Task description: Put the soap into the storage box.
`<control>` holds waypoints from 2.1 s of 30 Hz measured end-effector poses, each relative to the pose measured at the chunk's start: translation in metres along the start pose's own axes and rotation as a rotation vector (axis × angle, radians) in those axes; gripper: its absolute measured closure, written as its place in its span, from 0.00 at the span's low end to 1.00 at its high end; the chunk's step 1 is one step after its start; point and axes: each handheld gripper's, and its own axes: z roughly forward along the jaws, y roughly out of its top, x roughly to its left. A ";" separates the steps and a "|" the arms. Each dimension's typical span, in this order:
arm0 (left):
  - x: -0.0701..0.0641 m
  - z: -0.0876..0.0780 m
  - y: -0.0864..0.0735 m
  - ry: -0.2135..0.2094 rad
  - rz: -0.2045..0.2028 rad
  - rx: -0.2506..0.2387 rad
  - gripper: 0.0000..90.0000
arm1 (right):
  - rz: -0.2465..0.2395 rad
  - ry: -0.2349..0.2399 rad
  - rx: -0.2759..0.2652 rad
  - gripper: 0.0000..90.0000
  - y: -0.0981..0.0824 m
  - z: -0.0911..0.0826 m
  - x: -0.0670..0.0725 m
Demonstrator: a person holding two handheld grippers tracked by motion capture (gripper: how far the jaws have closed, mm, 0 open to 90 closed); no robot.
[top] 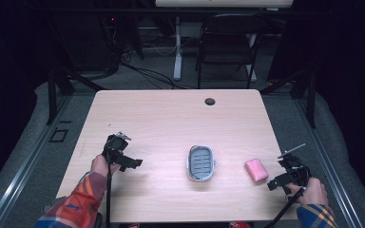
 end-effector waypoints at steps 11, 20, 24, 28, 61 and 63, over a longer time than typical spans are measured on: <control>0.000 0.000 0.001 0.001 0.011 0.004 0.00 | -0.016 -0.008 0.049 0.00 0.001 0.001 0.004; 0.000 0.000 0.001 0.001 0.012 0.007 0.00 | -0.022 -0.014 0.022 0.00 0.003 -0.005 0.008; -0.001 0.001 0.001 0.002 0.014 0.005 0.00 | -0.022 -0.019 0.031 0.00 0.004 -0.007 0.009; -0.001 0.001 0.001 0.001 0.011 0.005 0.00 | -0.027 -0.017 0.027 0.00 0.006 -0.009 0.010; -0.001 0.002 0.001 0.007 0.010 0.015 0.00 | -0.083 -0.003 0.013 0.00 0.041 -0.015 0.035; -0.001 0.003 0.001 0.009 0.011 0.015 0.00 | -0.065 0.008 -0.013 0.00 0.044 -0.011 0.038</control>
